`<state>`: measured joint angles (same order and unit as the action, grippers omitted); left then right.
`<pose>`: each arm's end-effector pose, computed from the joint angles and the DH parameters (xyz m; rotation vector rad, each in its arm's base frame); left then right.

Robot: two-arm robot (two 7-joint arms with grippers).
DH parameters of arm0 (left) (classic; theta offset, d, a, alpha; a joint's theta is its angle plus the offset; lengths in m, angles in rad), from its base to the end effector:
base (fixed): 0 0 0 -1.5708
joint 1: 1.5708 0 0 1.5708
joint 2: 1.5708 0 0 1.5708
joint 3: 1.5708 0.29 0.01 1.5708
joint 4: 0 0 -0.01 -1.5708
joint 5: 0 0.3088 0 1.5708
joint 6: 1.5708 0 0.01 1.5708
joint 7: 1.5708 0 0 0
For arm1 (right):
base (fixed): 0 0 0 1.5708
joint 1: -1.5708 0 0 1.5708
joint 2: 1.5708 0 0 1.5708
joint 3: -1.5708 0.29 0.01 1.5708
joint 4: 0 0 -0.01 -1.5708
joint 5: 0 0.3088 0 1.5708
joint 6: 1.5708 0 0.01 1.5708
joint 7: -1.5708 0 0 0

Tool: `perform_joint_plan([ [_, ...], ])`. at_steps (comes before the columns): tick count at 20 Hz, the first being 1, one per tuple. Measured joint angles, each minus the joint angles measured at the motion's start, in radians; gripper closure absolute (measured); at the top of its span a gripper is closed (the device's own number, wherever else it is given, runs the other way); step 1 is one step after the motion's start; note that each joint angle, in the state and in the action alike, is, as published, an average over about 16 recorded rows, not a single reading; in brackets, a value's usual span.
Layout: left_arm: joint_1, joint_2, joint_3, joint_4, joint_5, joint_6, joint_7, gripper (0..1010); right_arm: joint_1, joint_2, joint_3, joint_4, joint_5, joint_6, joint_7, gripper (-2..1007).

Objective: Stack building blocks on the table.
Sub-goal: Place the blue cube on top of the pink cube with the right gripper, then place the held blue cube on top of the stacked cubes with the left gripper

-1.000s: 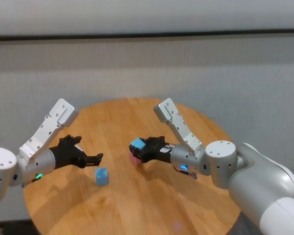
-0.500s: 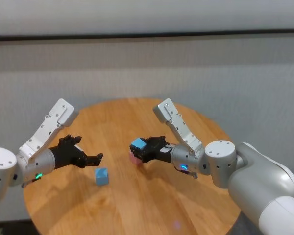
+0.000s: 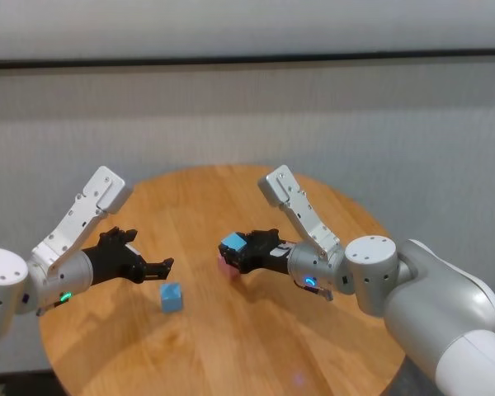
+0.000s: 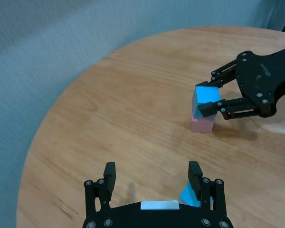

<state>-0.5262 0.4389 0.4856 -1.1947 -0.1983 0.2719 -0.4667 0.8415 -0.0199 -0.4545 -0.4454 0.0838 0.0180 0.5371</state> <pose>0.4509 0.0501 -0.2458 0.5139 -0.0096 0.8936 0.5157 0.0722 -0.2944 -0.4092 0.1233 -0.7643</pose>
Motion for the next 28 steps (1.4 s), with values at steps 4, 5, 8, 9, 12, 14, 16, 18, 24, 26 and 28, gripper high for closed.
perform_joint_plan([
  [4, 0.0, 0.0, 0.0, 0.0, 0.0, 0.0, 0.0, 9, -0.004, 0.0, 0.007, -0.011, 0.001, 0.007, 0.001, 464],
  [5, 0.0, 0.0, 0.0, 0.0, 0.0, 0.0, 0.0, 9, -0.007, 0.001, 0.008, -0.018, 0.001, 0.009, 0.001, 434],
  [8, 0.0, 0.0, 0.0, 0.0, 0.0, 0.0, 0.0, 9, -0.018, 0.007, 0.014, -0.049, 0.004, 0.018, 0.0, 330],
  [9, 0.0, 0.0, 0.0, 0.0, 0.0, 0.0, 0.0, 9, -0.023, 0.01, 0.015, -0.063, 0.006, 0.021, -0.001, 292],
  [12, 0.0, 0.0, 0.0, 0.0, 0.0, 0.0, 0.0, 9, -0.042, 0.024, 0.019, -0.118, 0.011, 0.033, -0.006, 188],
  [14, 0.0, 0.0, 0.0, 0.0, 0.0, 0.0, 0.0, 9, -0.058, 0.037, 0.022, -0.164, 0.015, 0.041, -0.012, 131],
  [16, 0.0, 0.0, 0.0, 0.0, 0.0, 0.0, 0.0, 9, -0.077, 0.054, 0.026, -0.217, 0.02, 0.05, -0.021, 86],
  [18, 0.0, 0.0, 0.0, 0.0, 0.0, 0.0, 0.0, 9, -0.098, 0.074, 0.031, -0.272, 0.026, 0.06, -0.031, 50],
  [24, 0.0, 0.0, 0.0, 0.0, 0.0, 0.0, 0.0, 9, -0.165, 0.143, 0.051, -0.421, 0.044, 0.093, -0.069, 2],
  [26, 0.0, 0.0, 0.0, 0.0, 0.0, 0.0, 0.0, 9, -0.187, 0.166, 0.06, -0.461, 0.051, 0.104, -0.082, 1],
  [28, 0.0, 0.0, 0.0, 0.0, 0.0, 0.0, 0.0, 9, -0.208, 0.188, 0.07, -0.495, 0.057, 0.114, -0.094, 1],
])
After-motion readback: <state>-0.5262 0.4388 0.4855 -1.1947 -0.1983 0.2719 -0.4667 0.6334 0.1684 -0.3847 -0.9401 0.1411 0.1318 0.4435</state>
